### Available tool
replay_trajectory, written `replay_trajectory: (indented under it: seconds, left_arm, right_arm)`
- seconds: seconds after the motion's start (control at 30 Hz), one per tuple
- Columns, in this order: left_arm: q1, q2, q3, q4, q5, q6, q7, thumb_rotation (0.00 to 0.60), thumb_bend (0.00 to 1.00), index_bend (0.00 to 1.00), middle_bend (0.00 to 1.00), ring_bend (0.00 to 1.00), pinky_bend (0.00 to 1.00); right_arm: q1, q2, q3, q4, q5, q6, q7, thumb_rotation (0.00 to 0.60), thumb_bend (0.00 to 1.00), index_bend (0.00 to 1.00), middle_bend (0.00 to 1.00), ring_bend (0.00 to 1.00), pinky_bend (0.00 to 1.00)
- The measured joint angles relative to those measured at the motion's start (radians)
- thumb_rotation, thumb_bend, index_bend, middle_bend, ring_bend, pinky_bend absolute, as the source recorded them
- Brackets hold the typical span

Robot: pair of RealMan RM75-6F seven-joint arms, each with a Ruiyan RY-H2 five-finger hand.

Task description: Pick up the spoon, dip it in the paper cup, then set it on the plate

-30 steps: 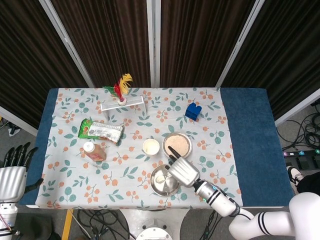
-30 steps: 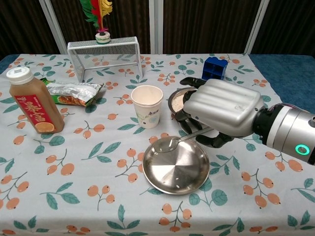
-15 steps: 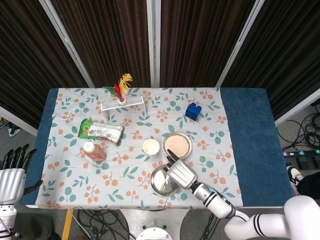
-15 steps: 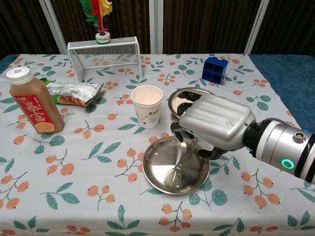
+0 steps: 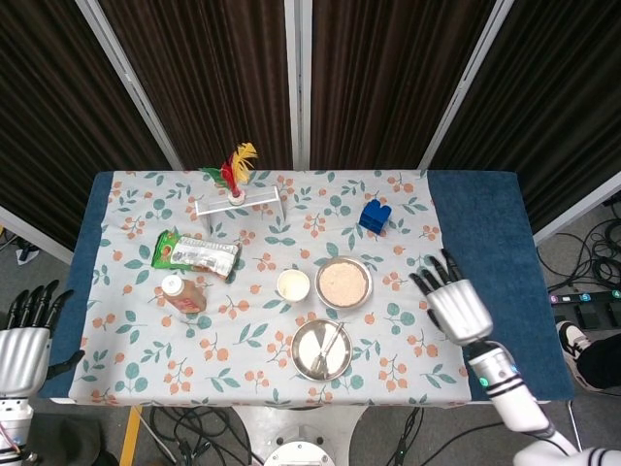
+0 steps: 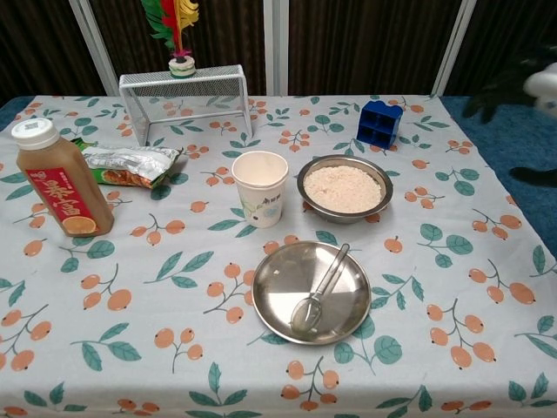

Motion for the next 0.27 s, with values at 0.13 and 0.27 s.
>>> replay_trajectory:
  seconds: [0.13,0.27]
  left_arm:
    - [-0.001,0.002,0.003,-0.019,0.005,-0.002,0.014,0.6,0.03,0.19,0.14,0.07,0.07]
    - [-0.003,-0.001,0.004,-0.027,0.005,-0.008,0.021,0.6,0.03,0.19,0.14,0.07,0.07]
  right_arm:
    - [-0.084,0.089,-0.019,-0.016,0.011,0.05,0.164,0.6,0.22,0.0,0.07,0.0,0.0]
    - [-0.191,0.146,-0.037,-0.013,0.003,0.129,0.346,0.6,0.22,0.0,0.07,0.0,0.0]
